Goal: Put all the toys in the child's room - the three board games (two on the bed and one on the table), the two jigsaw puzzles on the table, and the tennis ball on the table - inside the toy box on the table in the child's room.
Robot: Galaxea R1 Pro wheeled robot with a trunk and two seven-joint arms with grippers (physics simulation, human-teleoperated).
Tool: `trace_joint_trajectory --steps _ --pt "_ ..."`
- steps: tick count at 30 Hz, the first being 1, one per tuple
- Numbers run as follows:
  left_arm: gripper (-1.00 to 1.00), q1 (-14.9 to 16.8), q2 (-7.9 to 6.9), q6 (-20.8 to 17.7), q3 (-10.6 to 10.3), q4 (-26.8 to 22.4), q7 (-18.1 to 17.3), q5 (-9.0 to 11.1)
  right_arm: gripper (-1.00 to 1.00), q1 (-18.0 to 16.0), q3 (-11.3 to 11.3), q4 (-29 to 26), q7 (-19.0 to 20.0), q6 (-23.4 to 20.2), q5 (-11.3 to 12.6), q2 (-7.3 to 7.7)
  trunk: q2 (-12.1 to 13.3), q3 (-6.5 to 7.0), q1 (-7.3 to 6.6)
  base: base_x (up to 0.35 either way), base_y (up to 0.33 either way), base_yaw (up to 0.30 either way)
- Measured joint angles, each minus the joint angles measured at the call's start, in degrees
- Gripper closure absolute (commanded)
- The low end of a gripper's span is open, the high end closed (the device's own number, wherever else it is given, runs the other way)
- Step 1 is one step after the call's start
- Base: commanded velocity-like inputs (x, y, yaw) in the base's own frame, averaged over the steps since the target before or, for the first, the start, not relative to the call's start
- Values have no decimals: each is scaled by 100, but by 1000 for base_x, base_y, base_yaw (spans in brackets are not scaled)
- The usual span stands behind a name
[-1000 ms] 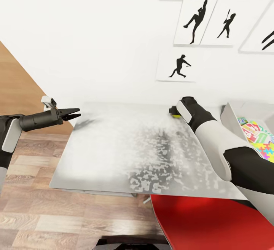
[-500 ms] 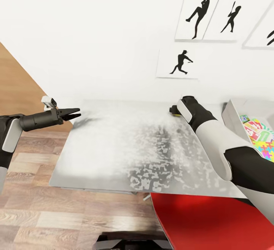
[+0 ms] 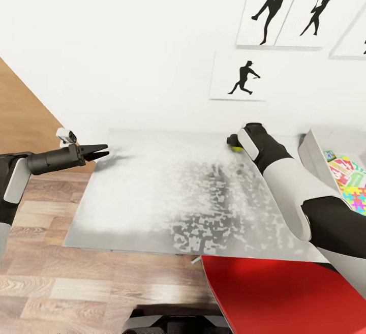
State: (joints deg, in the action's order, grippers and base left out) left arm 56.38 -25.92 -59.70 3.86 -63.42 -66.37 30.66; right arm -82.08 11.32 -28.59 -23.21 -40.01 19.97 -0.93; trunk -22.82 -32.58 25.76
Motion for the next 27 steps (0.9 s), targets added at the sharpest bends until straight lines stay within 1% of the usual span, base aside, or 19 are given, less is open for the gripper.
trace_joint_trajectory --steps 5,13,27 --pt "-100 0 0 0 6 -4 0 1 -100 -58 2 -116 -8 -15 5 -13 0 -46 0 0 0 0" --pt "-100 0 0 0 8 -14 0 1 -100 -99 -5 -133 0 -17 15 21 0 -120 0 0 0 0" --pt "-100 1 0 0 9 -30 -8 1 -100 -110 -7 -123 8 -19 22 36 0 -249 0 0 0 0"
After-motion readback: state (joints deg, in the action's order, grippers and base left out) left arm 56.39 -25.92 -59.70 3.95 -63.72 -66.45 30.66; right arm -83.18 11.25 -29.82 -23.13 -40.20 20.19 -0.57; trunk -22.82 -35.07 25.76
